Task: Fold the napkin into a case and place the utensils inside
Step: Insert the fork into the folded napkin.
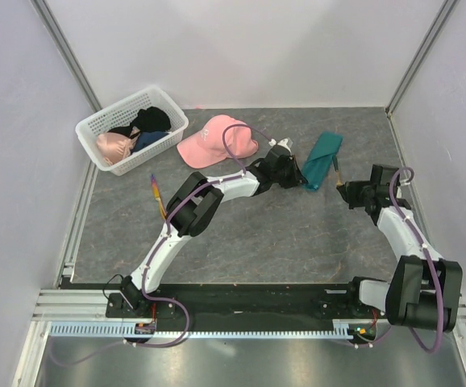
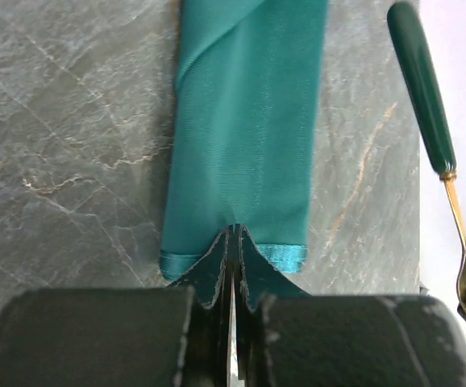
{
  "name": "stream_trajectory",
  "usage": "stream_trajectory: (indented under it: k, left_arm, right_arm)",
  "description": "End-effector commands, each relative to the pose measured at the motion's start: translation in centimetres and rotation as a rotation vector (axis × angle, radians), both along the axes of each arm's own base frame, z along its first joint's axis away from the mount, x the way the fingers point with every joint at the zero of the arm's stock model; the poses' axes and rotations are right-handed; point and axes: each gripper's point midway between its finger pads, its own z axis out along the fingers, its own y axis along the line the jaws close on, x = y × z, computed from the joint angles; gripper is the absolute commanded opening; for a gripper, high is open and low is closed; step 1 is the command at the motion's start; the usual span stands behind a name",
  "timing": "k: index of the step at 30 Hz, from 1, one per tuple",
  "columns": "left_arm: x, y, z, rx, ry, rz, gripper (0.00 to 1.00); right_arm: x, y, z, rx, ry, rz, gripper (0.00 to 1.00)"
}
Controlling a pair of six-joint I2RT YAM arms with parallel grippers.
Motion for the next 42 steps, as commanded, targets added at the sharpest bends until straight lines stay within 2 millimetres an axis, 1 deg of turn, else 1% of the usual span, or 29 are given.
stream_trajectory:
  k: [1, 2, 6, 7, 10, 11, 12, 18, 19, 20, 24, 29, 33, 38, 42]
  left_arm:
    - [0.6, -0.3, 0.3, -0.014, 0.028, 0.037, 0.02]
    - [0.4, -0.4, 0.1, -0.014, 0.032, 0.031, 0.02]
    - [0.3, -0.2, -0.1, -0.01, 0.05, 0.04, 0.02]
    - [0.2, -0.3, 0.1, -0.017, 0.056, 0.042, 0.02]
    - [-0.1, -0.4, -0.1, -0.019, 0.071, 0.043, 0.02]
    - [-0.2, -0.4, -0.3, -0.017, 0.077, 0.046, 0.02]
    - [-0.4, -0.2, -0.5, -0.015, 0.087, 0.051, 0.02]
    - [-0.6, -0.2, -0.4, -0.016, 0.086, 0.058, 0.02]
    - [-0.6, -0.1, -0.4, -0.013, 0.085, 0.062, 0.02]
    - [-0.8, 0.0, -0.4, -0.011, 0.087, 0.064, 0.02]
    - [-0.9, 0.1, -0.3, -0.01, 0.089, 0.074, 0.02]
    - [-1.4, 0.1, -0.4, -0.009, 0.096, 0.079, 0.02]
    - [-1.5, -0.1, -0.4, -0.018, 0.1, 0.085, 0.02]
    - [-1.7, -0.2, -0.7, -0.022, 0.116, 0.089, 0.02]
    - [-2.0, -0.3, -0.8, -0.027, 0.123, 0.091, 0.02]
  right_arm:
    - [2.1, -0.1, 0.1, -0.01, -0.053, -0.038, 0.0]
    - [2.4, 0.4, -0.1, -0.008, -0.05, -0.03, 0.0]
    - [2.7, 1.3, -1.2, -0.005, -0.032, -0.038, 0.0]
    - [2.8, 1.4, -1.4, -0.005, -0.038, -0.04, 0.0]
    - [3.0, 2.0, -1.6, 0.0, -0.039, -0.038, 0.0]
    - [3.0, 1.5, -1.7, -0.022, -0.036, -0.062, 0.0]
    - [2.9, 1.5, -1.9, -0.019, -0.033, -0.071, 0.0]
    - [2.6, 1.8, -2.8, -0.016, 0.004, -0.087, 0.0]
    - [2.5, 2.6, -2.9, -0.014, 0.007, -0.073, 0.0]
    - [2.5, 2.8, -2.9, -0.015, 0.009, -0.073, 0.0]
    - [1.9, 2.6, -3.3, -0.03, 0.024, -0.107, 0.0]
    - [1.6, 2.7, -3.8, -0.031, 0.035, -0.129, 0.0]
    - [2.4, 2.8, -4.1, -0.019, 0.025, -0.137, 0.0]
    - [3.3, 3.2, -3.6, -0.016, 0.003, -0.154, 0.0]
    - [3.7, 3.6, -3.8, -0.007, 0.0, -0.169, 0.0]
